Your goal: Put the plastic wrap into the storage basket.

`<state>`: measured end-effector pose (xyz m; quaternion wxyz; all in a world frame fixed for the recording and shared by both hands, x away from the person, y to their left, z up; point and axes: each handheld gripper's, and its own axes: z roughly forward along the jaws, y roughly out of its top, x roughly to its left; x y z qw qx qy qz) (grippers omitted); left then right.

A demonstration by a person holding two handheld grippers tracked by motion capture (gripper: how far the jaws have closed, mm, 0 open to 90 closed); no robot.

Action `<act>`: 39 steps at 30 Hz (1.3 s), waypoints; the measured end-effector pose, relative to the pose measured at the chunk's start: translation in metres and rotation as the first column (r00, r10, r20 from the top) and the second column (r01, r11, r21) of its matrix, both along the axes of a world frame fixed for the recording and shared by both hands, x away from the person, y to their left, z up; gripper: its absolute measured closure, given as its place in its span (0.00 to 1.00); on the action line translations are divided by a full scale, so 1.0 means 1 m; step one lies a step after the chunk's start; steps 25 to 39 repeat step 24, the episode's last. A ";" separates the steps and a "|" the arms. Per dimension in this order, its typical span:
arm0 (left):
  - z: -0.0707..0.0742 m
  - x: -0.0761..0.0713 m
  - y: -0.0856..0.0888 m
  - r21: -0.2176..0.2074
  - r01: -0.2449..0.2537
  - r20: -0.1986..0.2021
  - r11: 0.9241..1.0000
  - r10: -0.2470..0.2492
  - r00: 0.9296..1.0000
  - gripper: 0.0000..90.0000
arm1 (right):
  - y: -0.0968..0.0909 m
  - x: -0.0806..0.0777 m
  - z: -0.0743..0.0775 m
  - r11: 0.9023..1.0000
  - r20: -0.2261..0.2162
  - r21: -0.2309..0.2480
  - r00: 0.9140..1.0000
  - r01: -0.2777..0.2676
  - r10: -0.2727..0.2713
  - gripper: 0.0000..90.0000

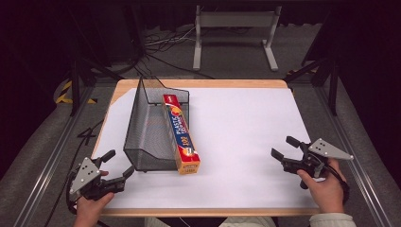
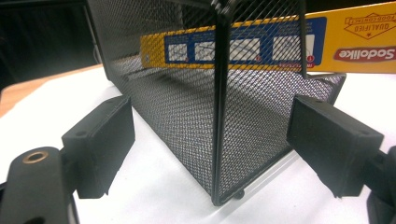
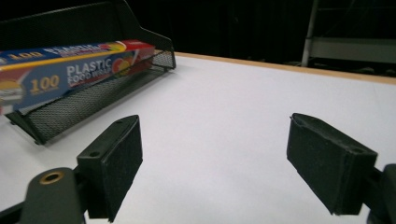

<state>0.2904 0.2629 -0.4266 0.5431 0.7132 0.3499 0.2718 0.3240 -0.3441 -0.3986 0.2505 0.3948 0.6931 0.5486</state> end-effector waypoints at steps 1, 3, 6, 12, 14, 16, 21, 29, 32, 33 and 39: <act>-0.001 0.001 0.000 -0.001 -0.002 -0.003 1.000 0.002 1.000 0.18 | -0.001 0.000 -0.004 1.000 -0.008 -0.004 1.000 0.007 -0.007 0.21; -0.002 0.002 0.000 0.004 -0.002 -0.001 1.000 0.002 1.000 0.18 | -0.002 0.000 -0.015 1.000 -0.038 -0.007 0.999 0.014 -0.014 0.21; -0.003 0.003 -0.001 -0.006 -0.002 -0.012 1.000 0.002 1.000 0.18 | -0.002 0.001 -0.027 1.000 -0.087 0.013 0.996 0.016 -0.014 0.21; -0.004 0.004 -0.003 0.002 -0.001 -0.043 1.000 0.001 0.999 0.18 | 0.003 0.002 -0.038 0.999 -0.128 -0.045 0.992 0.011 -0.016 0.21; -0.004 0.004 -0.003 0.002 0.001 -0.043 1.000 -0.001 0.999 0.18 | 0.004 0.002 -0.041 0.998 -0.139 -0.058 0.990 0.006 -0.014 0.21; -0.004 0.004 -0.002 0.001 0.000 -0.045 1.000 0.000 0.999 0.18 | 0.004 0.002 -0.042 0.998 -0.140 -0.062 0.990 0.002 -0.011 0.20; -0.005 0.005 0.000 -0.009 0.000 -0.050 1.000 -0.001 0.999 0.18 | 0.004 0.000 -0.042 0.998 -0.123 -0.058 0.992 0.003 -0.010 0.19; -0.004 0.004 -0.002 -0.007 0.003 -0.045 1.000 -0.003 0.999 0.18 | 0.004 0.000 -0.040 0.998 -0.089 -0.067 0.996 0.003 -0.009 0.19; -0.004 0.004 -0.002 -0.007 0.003 -0.045 1.000 -0.003 0.999 0.18 | 0.004 0.000 -0.040 0.998 -0.089 -0.067 0.996 0.003 -0.009 0.19; -0.004 0.004 -0.002 -0.007 0.003 -0.045 1.000 -0.003 0.999 0.18 | 0.004 0.000 -0.040 0.998 -0.089 -0.067 0.996 0.003 -0.009 0.19; -0.004 0.004 -0.002 -0.007 0.003 -0.045 1.000 -0.003 0.999 0.18 | 0.004 0.000 -0.040 0.998 -0.089 -0.067 0.996 0.003 -0.009 0.19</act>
